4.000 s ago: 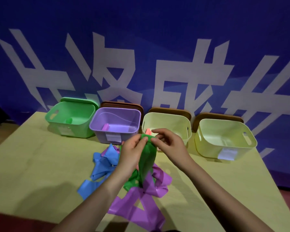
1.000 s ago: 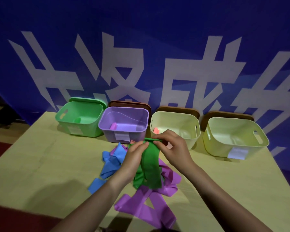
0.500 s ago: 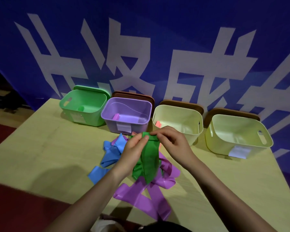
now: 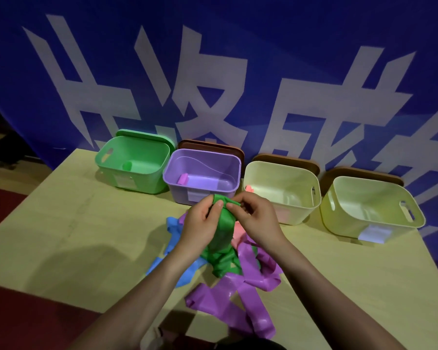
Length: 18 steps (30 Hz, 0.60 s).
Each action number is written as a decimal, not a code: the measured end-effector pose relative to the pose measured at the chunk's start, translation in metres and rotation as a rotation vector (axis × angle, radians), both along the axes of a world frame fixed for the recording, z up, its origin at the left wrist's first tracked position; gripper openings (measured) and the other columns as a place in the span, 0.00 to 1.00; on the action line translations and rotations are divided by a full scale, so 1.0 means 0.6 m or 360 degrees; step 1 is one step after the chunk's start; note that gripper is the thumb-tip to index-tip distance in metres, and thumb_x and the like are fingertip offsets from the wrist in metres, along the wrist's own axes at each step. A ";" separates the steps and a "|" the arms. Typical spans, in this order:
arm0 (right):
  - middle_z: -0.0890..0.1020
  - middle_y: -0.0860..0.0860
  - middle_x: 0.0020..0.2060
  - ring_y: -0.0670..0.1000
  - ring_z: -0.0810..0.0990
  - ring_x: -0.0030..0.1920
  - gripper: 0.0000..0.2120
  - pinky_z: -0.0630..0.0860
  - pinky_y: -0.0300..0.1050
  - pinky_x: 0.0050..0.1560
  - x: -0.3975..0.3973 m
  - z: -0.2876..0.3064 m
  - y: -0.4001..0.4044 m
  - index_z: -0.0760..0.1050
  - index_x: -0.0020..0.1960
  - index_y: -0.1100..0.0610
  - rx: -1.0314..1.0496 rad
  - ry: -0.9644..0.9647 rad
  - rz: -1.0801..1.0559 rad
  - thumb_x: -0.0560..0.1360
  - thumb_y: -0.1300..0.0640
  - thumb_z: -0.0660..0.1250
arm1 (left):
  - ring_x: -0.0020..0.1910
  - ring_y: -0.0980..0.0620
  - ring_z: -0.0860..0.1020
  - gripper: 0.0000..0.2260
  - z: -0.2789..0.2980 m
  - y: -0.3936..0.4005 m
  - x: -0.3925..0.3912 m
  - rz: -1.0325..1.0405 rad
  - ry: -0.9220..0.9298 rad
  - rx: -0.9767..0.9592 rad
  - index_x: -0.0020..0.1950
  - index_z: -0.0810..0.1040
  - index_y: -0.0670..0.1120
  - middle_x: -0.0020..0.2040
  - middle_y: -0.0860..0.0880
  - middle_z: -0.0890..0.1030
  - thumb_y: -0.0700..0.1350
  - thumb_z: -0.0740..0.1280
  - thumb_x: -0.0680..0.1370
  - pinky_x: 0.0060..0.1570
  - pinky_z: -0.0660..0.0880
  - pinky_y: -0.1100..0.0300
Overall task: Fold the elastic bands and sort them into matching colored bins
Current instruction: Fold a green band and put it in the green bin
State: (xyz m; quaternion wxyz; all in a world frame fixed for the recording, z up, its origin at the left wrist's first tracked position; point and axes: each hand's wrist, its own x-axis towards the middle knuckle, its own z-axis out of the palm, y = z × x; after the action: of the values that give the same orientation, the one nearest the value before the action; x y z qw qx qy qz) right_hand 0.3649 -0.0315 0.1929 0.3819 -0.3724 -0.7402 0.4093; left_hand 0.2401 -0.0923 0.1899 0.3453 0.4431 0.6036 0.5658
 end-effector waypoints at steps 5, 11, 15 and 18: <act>0.77 0.44 0.29 0.46 0.73 0.32 0.05 0.70 0.39 0.36 -0.081 0.009 -0.006 0.77 0.38 0.49 -0.0100 0.0216 -0.0019 0.71 0.58 0.70 | 0.40 0.52 0.79 0.07 0.016 -0.007 -0.078 -0.0007 -0.0588 -0.0139 0.45 0.82 0.45 0.39 0.47 0.83 0.40 0.64 0.79 0.43 0.75 0.59; 0.76 0.41 0.28 0.42 0.71 0.30 0.11 0.72 0.44 0.35 -0.204 0.017 -0.021 0.77 0.38 0.47 -0.0151 0.0235 -0.0096 0.73 0.62 0.70 | 0.38 0.56 0.81 0.08 0.025 -0.027 -0.191 -0.0043 -0.0646 -0.0228 0.46 0.82 0.46 0.38 0.50 0.84 0.43 0.64 0.79 0.41 0.76 0.62; 0.75 0.45 0.27 0.45 0.70 0.30 0.07 0.69 0.42 0.34 -0.264 0.023 -0.032 0.79 0.38 0.53 -0.0239 0.0251 -0.0137 0.73 0.62 0.70 | 0.39 0.57 0.80 0.06 0.030 -0.041 -0.260 -0.0170 -0.0408 -0.0208 0.47 0.81 0.49 0.39 0.53 0.84 0.38 0.67 0.77 0.42 0.75 0.64; 0.77 0.54 0.30 0.55 0.74 0.29 0.05 0.72 0.54 0.32 -0.291 0.025 -0.039 0.80 0.40 0.53 -0.0345 0.0275 -0.0147 0.74 0.59 0.69 | 0.38 0.59 0.81 0.06 0.034 -0.047 -0.298 -0.0214 -0.0259 -0.0249 0.45 0.81 0.49 0.38 0.53 0.84 0.38 0.69 0.76 0.39 0.76 0.65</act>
State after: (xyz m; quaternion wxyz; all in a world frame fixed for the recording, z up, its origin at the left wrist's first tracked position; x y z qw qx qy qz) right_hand 0.1904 -0.0550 0.2082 0.4202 -0.4086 -0.6381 0.4992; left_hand 0.0614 -0.1204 0.2106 0.4637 0.4069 0.5847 0.5268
